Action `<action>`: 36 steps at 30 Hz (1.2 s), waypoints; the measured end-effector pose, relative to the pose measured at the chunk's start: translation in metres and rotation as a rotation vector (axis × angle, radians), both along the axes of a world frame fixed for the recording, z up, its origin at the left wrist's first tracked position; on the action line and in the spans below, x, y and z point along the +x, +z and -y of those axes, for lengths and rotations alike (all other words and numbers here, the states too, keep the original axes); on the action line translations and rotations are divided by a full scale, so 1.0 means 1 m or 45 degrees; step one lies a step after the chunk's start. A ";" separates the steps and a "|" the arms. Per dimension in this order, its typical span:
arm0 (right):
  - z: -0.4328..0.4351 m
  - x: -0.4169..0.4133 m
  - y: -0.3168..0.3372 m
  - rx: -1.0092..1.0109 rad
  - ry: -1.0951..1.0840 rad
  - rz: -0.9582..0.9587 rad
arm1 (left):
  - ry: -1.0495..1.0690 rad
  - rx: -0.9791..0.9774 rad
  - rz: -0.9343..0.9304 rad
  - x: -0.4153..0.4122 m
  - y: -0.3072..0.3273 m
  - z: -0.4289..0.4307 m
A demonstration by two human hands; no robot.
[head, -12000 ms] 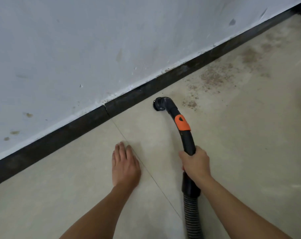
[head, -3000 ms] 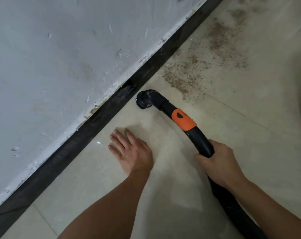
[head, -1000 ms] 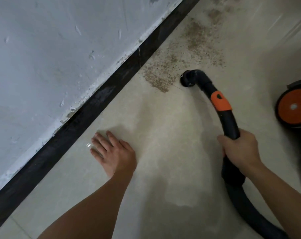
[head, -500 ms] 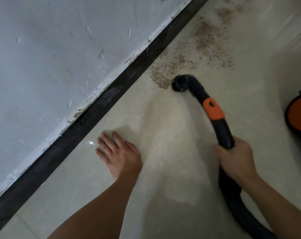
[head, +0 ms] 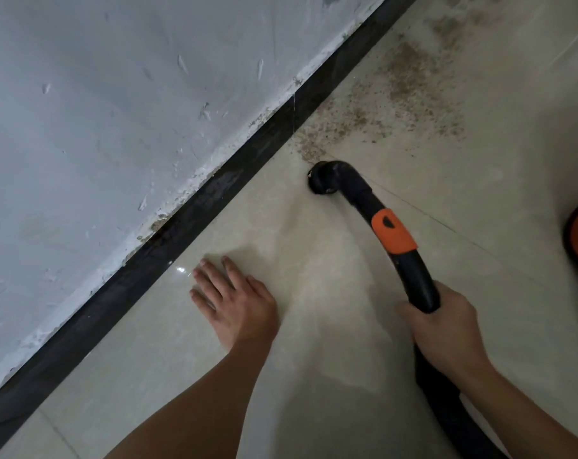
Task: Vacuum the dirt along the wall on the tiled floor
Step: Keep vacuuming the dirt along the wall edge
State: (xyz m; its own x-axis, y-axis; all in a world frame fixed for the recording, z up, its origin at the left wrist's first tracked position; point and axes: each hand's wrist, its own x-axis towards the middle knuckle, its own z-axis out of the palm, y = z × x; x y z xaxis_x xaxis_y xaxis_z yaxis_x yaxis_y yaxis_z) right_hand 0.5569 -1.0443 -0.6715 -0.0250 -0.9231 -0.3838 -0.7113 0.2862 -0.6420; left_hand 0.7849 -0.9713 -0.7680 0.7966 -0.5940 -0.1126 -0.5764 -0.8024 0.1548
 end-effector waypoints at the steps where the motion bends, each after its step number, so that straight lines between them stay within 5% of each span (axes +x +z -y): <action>1: 0.001 -0.002 0.000 0.004 0.014 0.003 | 0.000 0.005 -0.006 -0.001 0.001 0.001; 19: 0.107 0.017 -0.007 -0.119 -0.055 0.058 | 0.016 0.048 -0.037 0.000 0.002 -0.001; 25: 0.069 0.021 -0.010 -0.002 0.048 0.043 | 0.007 0.029 -0.043 0.000 0.004 -0.001; 31: 0.135 0.038 -0.012 -0.062 -0.092 0.121 | -0.015 -0.001 -0.014 0.002 0.000 0.000; 36: 0.084 0.045 -0.019 0.065 0.004 0.135 | -0.010 -0.030 -0.037 0.005 -0.001 0.001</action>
State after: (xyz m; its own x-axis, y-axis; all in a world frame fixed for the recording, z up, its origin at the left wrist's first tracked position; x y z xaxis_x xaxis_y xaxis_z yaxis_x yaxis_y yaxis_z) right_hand 0.6016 -1.1288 -0.6906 0.0211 -0.9022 -0.4308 -0.6410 0.3185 -0.6983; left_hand 0.7900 -0.9721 -0.7689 0.7884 -0.6031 -0.1215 -0.5779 -0.7937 0.1899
